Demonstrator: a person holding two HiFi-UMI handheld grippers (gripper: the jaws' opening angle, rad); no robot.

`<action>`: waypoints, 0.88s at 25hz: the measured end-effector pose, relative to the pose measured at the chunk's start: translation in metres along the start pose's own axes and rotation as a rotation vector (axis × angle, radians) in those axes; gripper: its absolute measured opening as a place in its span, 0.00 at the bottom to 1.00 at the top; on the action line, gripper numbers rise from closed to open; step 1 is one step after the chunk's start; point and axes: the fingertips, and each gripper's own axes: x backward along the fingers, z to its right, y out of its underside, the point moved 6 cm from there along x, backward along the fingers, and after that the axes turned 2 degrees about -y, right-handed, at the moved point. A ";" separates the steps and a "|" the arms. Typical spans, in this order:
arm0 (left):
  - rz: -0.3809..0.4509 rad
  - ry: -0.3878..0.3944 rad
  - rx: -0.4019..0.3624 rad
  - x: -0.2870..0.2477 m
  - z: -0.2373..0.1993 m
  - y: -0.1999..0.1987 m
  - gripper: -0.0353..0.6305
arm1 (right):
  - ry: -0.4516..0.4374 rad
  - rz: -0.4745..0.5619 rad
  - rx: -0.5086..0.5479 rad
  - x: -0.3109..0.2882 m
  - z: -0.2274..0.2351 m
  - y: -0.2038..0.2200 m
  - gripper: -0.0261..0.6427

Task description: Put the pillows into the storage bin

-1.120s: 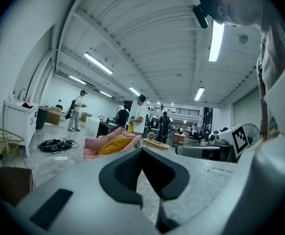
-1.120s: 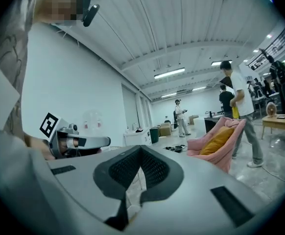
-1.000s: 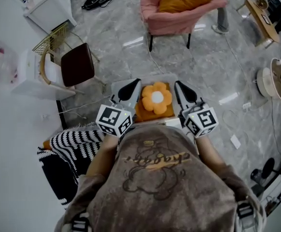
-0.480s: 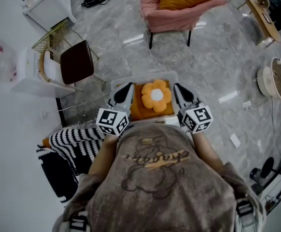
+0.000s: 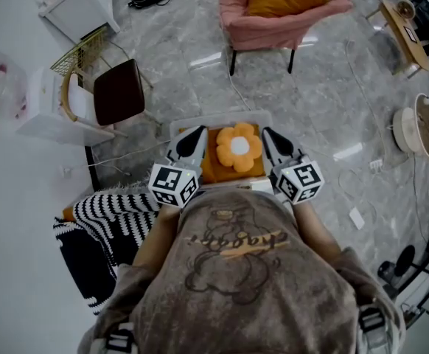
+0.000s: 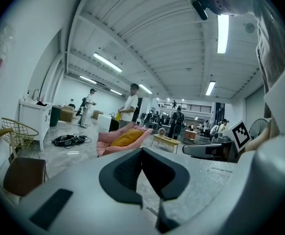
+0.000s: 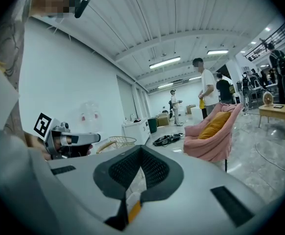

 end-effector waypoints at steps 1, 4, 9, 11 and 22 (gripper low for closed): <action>0.000 -0.001 0.003 0.001 0.000 0.001 0.06 | -0.001 -0.002 0.001 0.000 0.000 0.001 0.04; 0.000 -0.008 0.015 0.003 0.000 0.002 0.06 | 0.000 -0.009 0.001 0.000 -0.001 0.002 0.04; 0.002 -0.022 0.020 0.005 0.000 0.002 0.06 | -0.008 -0.010 0.003 -0.001 -0.003 0.003 0.04; 0.005 -0.025 0.023 0.005 -0.001 0.002 0.06 | -0.013 -0.008 0.005 -0.003 -0.004 0.003 0.04; -0.003 -0.030 0.028 0.011 -0.002 0.001 0.06 | -0.022 -0.012 0.018 -0.004 -0.005 0.000 0.04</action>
